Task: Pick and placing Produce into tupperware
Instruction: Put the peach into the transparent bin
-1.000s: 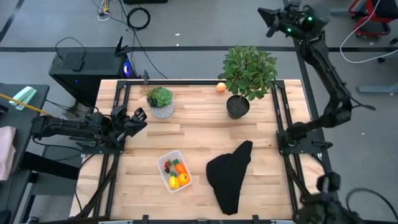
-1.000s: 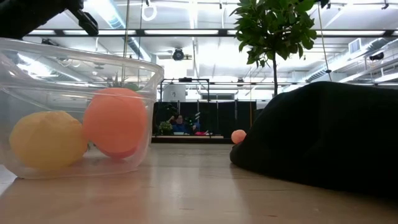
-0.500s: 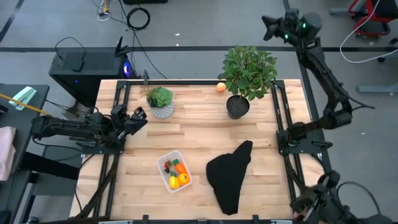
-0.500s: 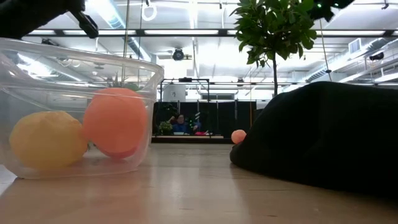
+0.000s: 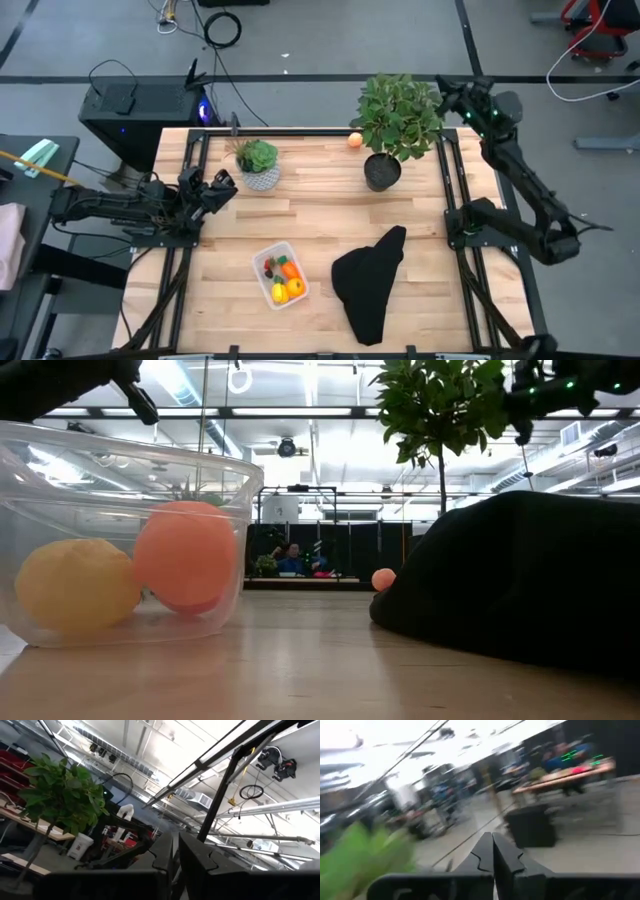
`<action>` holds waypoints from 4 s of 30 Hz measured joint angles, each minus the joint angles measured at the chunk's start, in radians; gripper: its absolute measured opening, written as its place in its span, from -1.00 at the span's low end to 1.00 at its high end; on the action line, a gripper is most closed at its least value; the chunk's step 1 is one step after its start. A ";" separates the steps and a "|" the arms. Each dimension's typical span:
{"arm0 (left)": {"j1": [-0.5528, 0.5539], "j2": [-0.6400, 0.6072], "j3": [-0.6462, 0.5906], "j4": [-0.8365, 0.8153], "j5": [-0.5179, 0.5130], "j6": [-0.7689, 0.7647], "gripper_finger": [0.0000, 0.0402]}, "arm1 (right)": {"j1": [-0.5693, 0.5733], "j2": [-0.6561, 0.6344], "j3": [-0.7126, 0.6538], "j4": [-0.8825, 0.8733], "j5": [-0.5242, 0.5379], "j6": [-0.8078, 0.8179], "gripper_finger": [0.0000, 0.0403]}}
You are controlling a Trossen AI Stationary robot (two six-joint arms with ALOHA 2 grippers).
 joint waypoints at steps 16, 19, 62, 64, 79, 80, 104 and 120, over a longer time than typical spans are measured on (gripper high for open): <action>0.001 0.000 0.000 -0.006 -0.003 -0.041 -0.82 | 0.193 0.164 0.086 0.053 0.681 0.040 -1.00; 0.001 0.000 0.000 -0.007 -0.003 -0.040 -0.84 | 0.217 0.213 0.138 -0.041 0.803 0.021 -1.00; 0.001 0.000 0.000 -0.015 -0.003 -0.052 -0.87 | 0.256 0.154 0.121 -0.161 0.646 -0.179 -1.00; 0.001 0.000 0.000 -0.015 -0.003 -0.065 -0.85 | 0.265 0.167 0.127 -0.127 0.689 -0.170 -1.00; 0.001 0.000 0.000 -0.027 -0.004 -0.066 -0.88 | 0.277 0.217 0.128 0.080 0.832 -0.047 -1.00; 0.001 0.000 0.000 -0.030 -0.004 -0.066 -0.87 | 0.277 0.221 0.128 0.097 0.839 -0.036 -1.00; 0.001 0.000 0.000 -0.046 -0.007 -0.066 -0.85 | 0.339 0.138 0.128 0.424 0.766 -0.014 -1.00; 0.001 0.000 0.000 -0.048 -0.006 -0.066 -0.82 | 0.692 -0.562 0.130 -0.331 0.624 -0.223 -1.00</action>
